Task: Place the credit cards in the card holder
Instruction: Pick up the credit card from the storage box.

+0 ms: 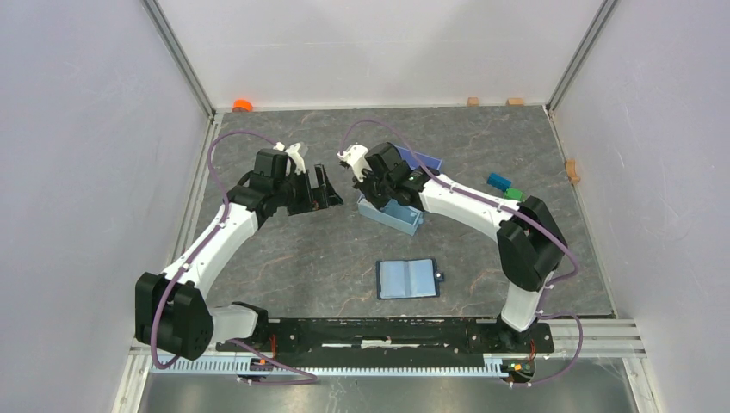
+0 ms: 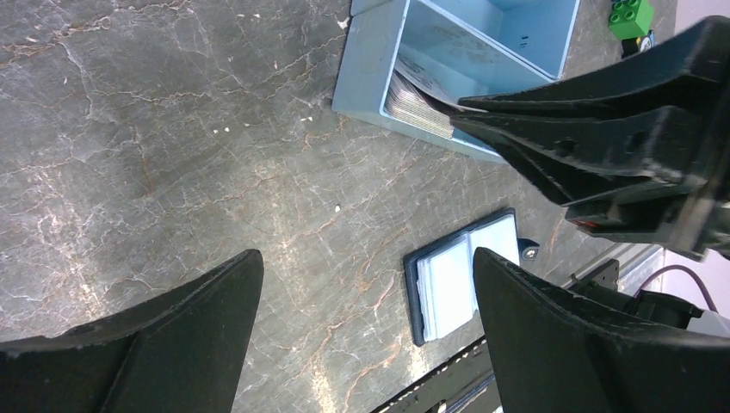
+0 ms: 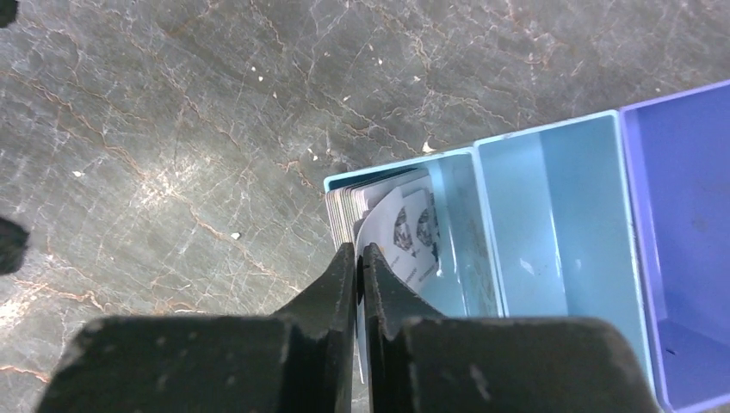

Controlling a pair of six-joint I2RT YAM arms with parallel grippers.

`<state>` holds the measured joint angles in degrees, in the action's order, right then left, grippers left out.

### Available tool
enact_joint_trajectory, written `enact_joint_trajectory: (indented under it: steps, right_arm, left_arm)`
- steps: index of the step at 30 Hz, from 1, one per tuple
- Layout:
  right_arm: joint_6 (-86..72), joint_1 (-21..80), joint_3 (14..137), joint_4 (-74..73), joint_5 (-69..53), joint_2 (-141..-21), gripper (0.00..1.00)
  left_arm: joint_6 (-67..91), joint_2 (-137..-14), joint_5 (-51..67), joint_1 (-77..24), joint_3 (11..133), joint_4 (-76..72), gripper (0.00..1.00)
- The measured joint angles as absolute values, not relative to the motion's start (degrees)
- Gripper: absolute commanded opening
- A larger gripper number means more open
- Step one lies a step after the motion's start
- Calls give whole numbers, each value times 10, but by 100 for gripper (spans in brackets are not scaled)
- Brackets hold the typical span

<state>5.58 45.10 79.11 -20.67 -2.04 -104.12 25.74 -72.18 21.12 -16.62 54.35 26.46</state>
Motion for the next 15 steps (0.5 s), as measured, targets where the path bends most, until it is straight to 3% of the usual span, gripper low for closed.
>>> enact_joint_trajectory:
  steps: [7,15]
  right_arm:
    - [53,451,787,-219,-12,-993,0]
    - [47,453,778,-260,-13,-859,0]
  left_arm:
    - [257,-721,220,-166,539,258,94]
    - [239,-689,272,-170,519,229,92]
